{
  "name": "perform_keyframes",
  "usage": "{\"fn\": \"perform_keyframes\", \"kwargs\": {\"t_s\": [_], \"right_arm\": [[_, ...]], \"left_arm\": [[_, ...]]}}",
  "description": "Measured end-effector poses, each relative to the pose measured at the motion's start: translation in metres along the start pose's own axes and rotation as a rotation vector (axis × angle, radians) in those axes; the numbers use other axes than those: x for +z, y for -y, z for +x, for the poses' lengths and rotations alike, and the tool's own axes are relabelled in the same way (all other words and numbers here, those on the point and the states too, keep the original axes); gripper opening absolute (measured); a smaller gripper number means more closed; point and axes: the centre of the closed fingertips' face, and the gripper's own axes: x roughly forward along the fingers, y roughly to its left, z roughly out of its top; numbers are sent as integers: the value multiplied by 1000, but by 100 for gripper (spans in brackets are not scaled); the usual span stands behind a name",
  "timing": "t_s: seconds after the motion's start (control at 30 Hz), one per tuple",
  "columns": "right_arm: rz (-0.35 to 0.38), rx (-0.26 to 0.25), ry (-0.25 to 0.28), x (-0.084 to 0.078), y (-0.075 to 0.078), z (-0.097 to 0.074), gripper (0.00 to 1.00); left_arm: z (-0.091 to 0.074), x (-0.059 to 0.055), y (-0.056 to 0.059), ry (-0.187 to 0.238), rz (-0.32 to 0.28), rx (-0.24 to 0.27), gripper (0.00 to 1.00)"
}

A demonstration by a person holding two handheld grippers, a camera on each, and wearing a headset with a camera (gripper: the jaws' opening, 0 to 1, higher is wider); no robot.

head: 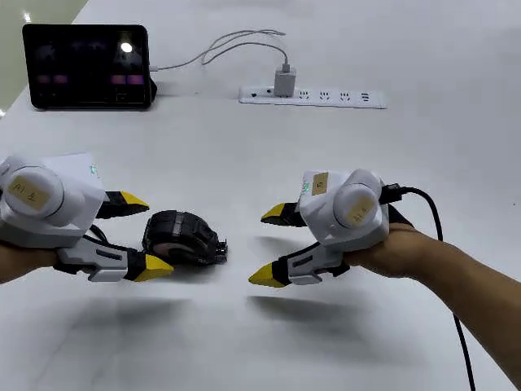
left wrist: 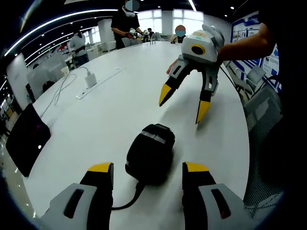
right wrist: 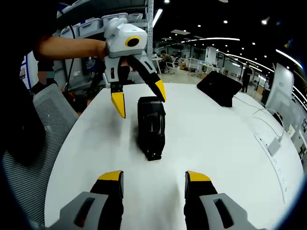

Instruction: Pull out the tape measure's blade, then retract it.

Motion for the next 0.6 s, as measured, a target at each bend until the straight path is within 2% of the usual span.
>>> {"fn": "perform_keyframes", "kwargs": {"t_s": [0.2, 0.5, 0.6], "right_arm": [[-42, 4, 0, 4, 3, 12, 44], [-95, 53, 17, 14, -1, 29, 33], [-120, 49, 17, 16, 0, 33, 31]], "left_arm": [[1, -2, -1, -18, 19, -21, 47], [4, -1, 0, -44, 56, -59, 38], [5, -2, -1, -51, 65, -68, 36]]}}
